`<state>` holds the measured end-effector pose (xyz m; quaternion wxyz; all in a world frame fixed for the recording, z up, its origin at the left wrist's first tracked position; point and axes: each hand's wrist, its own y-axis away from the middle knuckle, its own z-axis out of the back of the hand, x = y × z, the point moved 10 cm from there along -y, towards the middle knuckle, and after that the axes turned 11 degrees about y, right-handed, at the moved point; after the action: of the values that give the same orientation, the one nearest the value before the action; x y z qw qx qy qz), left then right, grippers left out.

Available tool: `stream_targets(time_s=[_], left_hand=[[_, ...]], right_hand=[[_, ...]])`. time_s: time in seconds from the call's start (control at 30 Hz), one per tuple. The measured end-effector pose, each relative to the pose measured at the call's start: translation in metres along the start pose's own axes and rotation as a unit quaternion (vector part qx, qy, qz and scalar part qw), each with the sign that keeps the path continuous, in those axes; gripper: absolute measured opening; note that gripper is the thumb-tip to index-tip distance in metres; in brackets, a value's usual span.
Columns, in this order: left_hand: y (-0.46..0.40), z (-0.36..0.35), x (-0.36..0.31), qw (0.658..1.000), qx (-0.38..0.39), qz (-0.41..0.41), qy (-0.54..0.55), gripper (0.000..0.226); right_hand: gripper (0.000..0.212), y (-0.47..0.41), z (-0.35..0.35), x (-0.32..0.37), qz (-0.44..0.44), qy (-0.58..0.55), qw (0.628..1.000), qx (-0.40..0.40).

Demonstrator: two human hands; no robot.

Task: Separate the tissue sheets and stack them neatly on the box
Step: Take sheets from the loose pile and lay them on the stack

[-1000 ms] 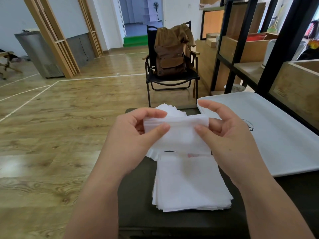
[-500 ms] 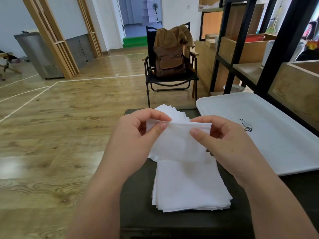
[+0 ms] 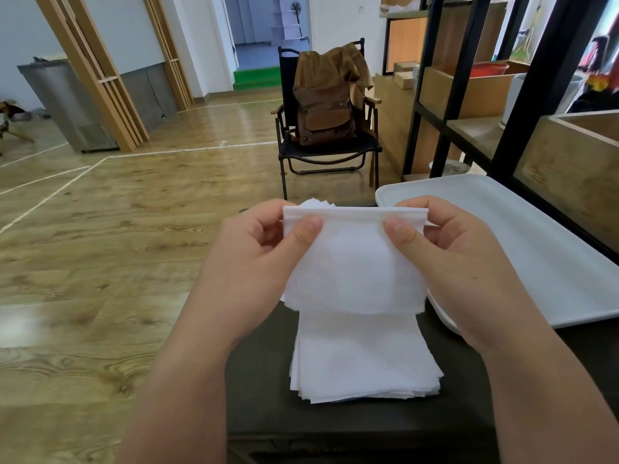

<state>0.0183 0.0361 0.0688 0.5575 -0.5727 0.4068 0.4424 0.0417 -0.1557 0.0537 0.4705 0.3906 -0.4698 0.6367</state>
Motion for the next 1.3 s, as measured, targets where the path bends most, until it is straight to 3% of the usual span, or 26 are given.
stream_targets(time_s=[0.07,0.13,0.27,0.4,0.53,0.6,0.67,0.73,0.77,0.87,0.93,1.0,1.13,1.3], left_hand=[[0.003,-0.003,0.006,0.998,0.031,0.050,0.002,0.013],[0.005,0.001,0.024,0.990,0.044,0.115,-0.067,0.012],[0.019,0.003,0.072,0.922,0.123,0.265,-0.256,0.023],[0.025,0.004,0.090,0.884,0.155,0.318,-0.306,0.031],[0.021,0.019,0.089,0.863,0.114,0.316,-0.376,0.041],[0.013,0.032,0.081,0.881,0.033,0.289,-0.372,0.045],[0.000,0.046,0.066,0.910,-0.087,0.205,-0.349,0.038],[-0.012,0.050,0.054,0.917,-0.160,0.102,-0.350,0.020],[-0.018,0.045,0.055,0.919,-0.156,0.072,-0.355,0.016],[-0.035,0.017,0.093,0.907,-0.016,0.086,-0.412,0.059],[-0.039,0.003,0.113,0.895,0.062,0.107,-0.429,0.068],[-0.043,0.007,0.119,0.894,0.047,0.100,-0.434,0.061],[-0.043,0.023,0.102,0.898,-0.057,0.053,-0.432,0.040],[-0.040,0.031,0.096,0.908,-0.101,0.047,-0.403,0.039]], right_hand=[[0.009,0.001,-0.001,-0.004,-0.027,0.018,0.999,0.031],[0.010,0.003,-0.005,-0.019,-0.076,0.092,0.990,0.069],[0.023,0.012,-0.014,-0.060,-0.169,0.285,0.930,0.158],[0.016,0.012,-0.014,-0.072,-0.195,0.346,0.902,0.168],[0.010,0.010,-0.013,-0.075,-0.192,0.377,0.892,0.161],[0.014,0.007,-0.010,-0.071,-0.182,0.373,0.900,0.135],[0.017,0.002,-0.001,-0.062,-0.162,0.362,0.915,0.077],[0.018,-0.001,0.008,-0.053,-0.140,0.352,0.925,0.017],[0.017,-0.002,0.011,-0.050,-0.130,0.345,0.930,-0.002],[0.014,-0.002,0.009,-0.046,-0.116,0.312,0.943,-0.014],[0.013,-0.002,0.005,-0.048,-0.119,0.299,0.947,-0.004],[0.014,-0.002,0.003,-0.051,-0.123,0.291,0.949,0.004],[0.014,-0.003,0.001,-0.054,-0.128,0.291,0.948,0.008],[0.013,-0.004,-0.003,-0.055,-0.126,0.289,0.949,0.009]])
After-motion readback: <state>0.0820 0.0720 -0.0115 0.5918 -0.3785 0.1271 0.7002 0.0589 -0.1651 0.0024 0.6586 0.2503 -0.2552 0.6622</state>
